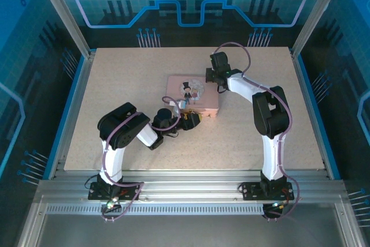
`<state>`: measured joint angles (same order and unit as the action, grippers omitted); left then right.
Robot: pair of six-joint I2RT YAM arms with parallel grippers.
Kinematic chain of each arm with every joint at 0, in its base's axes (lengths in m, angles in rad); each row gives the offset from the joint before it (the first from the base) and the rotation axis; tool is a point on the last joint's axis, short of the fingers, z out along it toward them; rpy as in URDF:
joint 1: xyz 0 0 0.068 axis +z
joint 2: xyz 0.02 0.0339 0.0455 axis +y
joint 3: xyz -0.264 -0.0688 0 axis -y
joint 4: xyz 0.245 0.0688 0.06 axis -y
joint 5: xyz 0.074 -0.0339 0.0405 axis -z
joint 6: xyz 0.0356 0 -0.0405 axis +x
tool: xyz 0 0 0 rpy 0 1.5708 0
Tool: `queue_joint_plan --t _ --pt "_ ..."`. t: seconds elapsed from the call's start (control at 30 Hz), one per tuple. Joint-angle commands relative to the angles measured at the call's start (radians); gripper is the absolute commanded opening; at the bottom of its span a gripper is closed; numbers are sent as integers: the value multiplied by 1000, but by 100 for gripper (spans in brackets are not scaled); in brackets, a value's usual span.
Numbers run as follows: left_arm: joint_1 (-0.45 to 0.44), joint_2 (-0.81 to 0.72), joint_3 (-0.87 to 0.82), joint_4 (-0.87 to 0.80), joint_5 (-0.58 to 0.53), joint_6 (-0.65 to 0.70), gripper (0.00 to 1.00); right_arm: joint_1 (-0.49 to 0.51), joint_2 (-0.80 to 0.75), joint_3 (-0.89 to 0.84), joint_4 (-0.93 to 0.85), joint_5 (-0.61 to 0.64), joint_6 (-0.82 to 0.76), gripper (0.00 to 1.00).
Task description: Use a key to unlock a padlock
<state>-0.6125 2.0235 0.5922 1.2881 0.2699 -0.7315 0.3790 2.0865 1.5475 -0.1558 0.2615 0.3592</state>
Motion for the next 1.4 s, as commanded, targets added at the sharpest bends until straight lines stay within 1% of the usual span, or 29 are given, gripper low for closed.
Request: queue_joint_plan --t 0.0,0.17,0.3,0.4,0.57,0.63,0.77,0.87,1.17,1.37 --pt "5 -10 15 109 -20 17 52 60 7 -58 -151 -100 16 0" --pt "17 4 3 109 -20 -1 44 59 0 -64 -147 -97 12 0" --pt "21 1 -15 109 -25 3 41 60 -3 -64 -147 -98 12 0" --pt "27 3 -24 106 -17 0 34 60 -5 -63 -146 -97 14 0" --pt "41 -1 -53 109 -13 -9 34 60 -7 -63 -146 -99 13 0" --pt "45 -4 -64 109 -13 -10 37 60 -9 -65 -146 -98 12 0" --pt "49 -8 -78 109 -25 -14 47 60 -11 -66 -144 -100 15 0" --pt "54 -10 -85 109 -33 -17 47 60 -12 -66 -143 -102 17 0" --pt "69 -14 -109 106 -30 -24 41 60 -13 -62 -145 -101 14 0" --pt "80 -24 -127 97 -22 -26 32 60 -14 -59 -145 -102 14 0"
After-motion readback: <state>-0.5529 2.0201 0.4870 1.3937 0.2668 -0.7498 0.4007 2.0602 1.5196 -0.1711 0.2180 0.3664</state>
